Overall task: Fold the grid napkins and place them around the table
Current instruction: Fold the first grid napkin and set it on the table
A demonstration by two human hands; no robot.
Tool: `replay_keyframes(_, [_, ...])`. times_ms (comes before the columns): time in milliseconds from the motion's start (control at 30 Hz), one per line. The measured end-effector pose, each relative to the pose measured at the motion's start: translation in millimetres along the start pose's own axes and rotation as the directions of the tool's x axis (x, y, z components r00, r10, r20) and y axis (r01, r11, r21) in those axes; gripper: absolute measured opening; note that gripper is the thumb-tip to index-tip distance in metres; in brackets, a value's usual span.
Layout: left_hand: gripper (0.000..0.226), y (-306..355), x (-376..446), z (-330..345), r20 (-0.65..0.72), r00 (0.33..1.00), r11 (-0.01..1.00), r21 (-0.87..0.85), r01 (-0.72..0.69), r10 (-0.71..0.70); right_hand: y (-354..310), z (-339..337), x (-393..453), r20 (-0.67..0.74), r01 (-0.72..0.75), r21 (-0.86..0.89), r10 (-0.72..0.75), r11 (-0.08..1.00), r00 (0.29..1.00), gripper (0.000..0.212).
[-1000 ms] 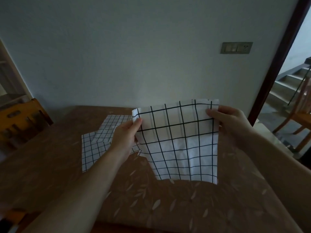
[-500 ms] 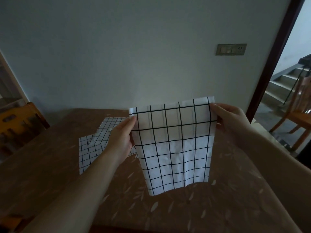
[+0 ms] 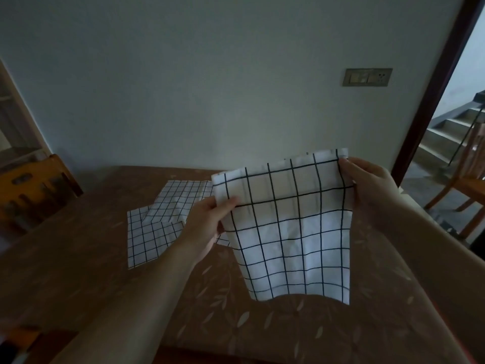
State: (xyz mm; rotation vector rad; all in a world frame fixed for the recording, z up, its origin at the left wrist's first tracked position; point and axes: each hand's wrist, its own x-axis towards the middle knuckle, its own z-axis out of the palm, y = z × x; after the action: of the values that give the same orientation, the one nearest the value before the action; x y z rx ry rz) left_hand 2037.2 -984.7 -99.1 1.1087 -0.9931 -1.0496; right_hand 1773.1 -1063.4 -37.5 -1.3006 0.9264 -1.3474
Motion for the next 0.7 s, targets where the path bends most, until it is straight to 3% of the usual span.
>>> replay_keyframes(67, [0.023, -5.1, -0.8, 1.3, 0.049, 0.999, 0.998, 0.057, 0.010, -0.013, -2.0, 0.5, 0.5, -0.017, -0.007, 0.029, 0.007, 1.000, 1.000, 0.019])
replay_keyframes(133, [0.012, -14.9, -2.9, 4.3, 0.097, 0.994, 0.977, 0.211, 0.020, -0.041, -3.2, -0.2, 4.7, -0.063, -0.018, 0.091, 0.023, 0.996, 0.998, 0.018])
replay_keyframes(200, [0.009, -20.7, -5.1, 9.8, 0.103, 0.994, 0.966, 0.259, 0.016, -0.044, -2.6, -7.3, 9.0, -0.058, -0.047, 0.111, 0.054, 0.993, 0.997, 0.023])
replay_keyframes(300, [0.010, -14.4, -3.7, 14.7, 0.016, 0.995, 0.993, 0.072, 0.093, -0.094, 11.0, -25.5, 5.9, 0.181, -0.254, -0.092, 0.267, 0.963, 0.946, 0.070])
replay_keyframes(400, [0.010, -6.9, -1.7, 12.1, 0.016, 0.988, 0.988, 0.018, 0.155, -0.155, 36.4, -33.8, -6.6, 0.332, -0.284, -0.280, 0.370, 0.917, 0.868, 0.049])
replay_keyframes(500, [0.015, -2.7, 0.3, 5.0, 0.017, 0.983, 0.983, -0.018, 0.185, -0.185, 44.2, -31.1, -8.6, 0.289, -0.282, -0.327, 0.379, 0.902, 0.879, 0.055])
replay_keyframes(600, [0.034, -0.2, 0.7, 2.2, 0.011, 0.974, 0.975, -0.004, 0.224, -0.224, 43.8, -29.8, -1.4, 0.183, -0.325, -0.264, 0.379, 0.908, 0.907, 0.043])
replay_keyframes(700, [0.023, -2.3, 1.5, -0.7, 0.006, 0.964, 0.963, 0.054, 0.266, -0.266, 50.5, -25.9, -3.6, 0.181, -0.292, -0.406, 0.390, 0.866, 0.903, 0.028])
